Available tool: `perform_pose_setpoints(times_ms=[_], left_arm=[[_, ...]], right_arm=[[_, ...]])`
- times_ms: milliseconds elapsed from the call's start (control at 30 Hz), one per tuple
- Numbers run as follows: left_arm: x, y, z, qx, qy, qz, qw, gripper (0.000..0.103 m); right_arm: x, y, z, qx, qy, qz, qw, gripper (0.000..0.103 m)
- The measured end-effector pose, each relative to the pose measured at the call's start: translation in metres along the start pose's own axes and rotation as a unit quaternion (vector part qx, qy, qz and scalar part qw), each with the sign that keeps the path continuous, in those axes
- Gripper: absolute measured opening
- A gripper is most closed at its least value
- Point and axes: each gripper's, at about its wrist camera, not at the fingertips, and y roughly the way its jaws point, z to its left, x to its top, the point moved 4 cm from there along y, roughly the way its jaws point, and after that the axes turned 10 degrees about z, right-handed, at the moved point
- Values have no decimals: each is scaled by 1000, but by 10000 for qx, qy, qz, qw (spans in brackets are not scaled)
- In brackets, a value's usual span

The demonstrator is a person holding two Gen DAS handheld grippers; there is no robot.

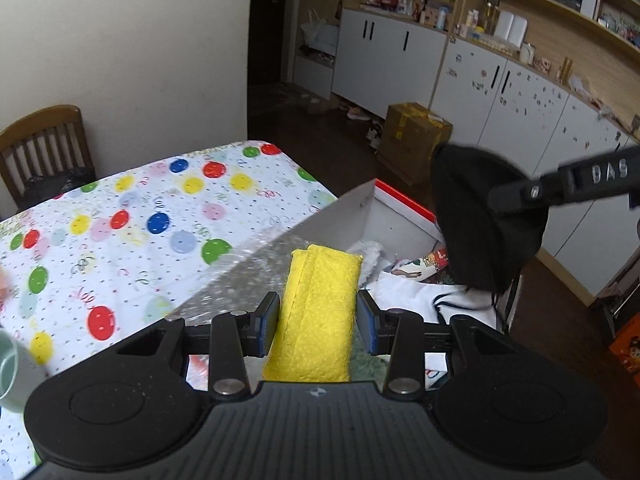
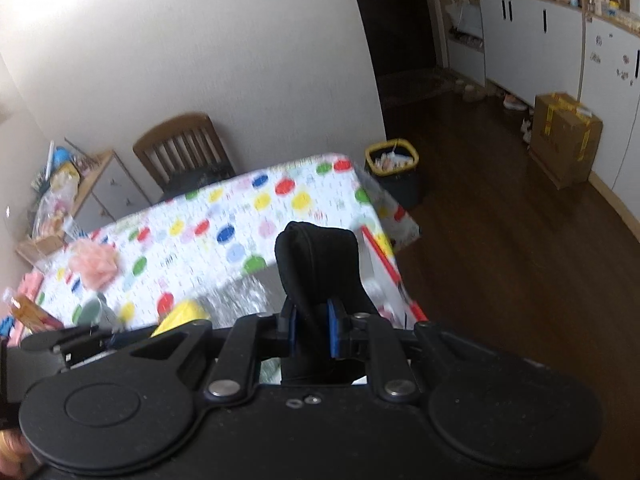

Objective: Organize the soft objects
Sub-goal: 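Carry the yellow cloth and black cap with both tools into the box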

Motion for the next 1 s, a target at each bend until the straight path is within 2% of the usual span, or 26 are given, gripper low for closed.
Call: perform_pose_setpoints(times_ms=[267,600,1000], left_arm=[[7,43,-16,5,6,254,9997,40],[9,81,-15,213,-59,498,9985,40],[1,111,-9,160,-273,943,9950,40]], right_arm=[[-21,43,-5,76,-75,554,9984,14],[-35,76,-2,239,-201,917,9953,14],[-42,101,-7,308,-94,1092,9935,14]])
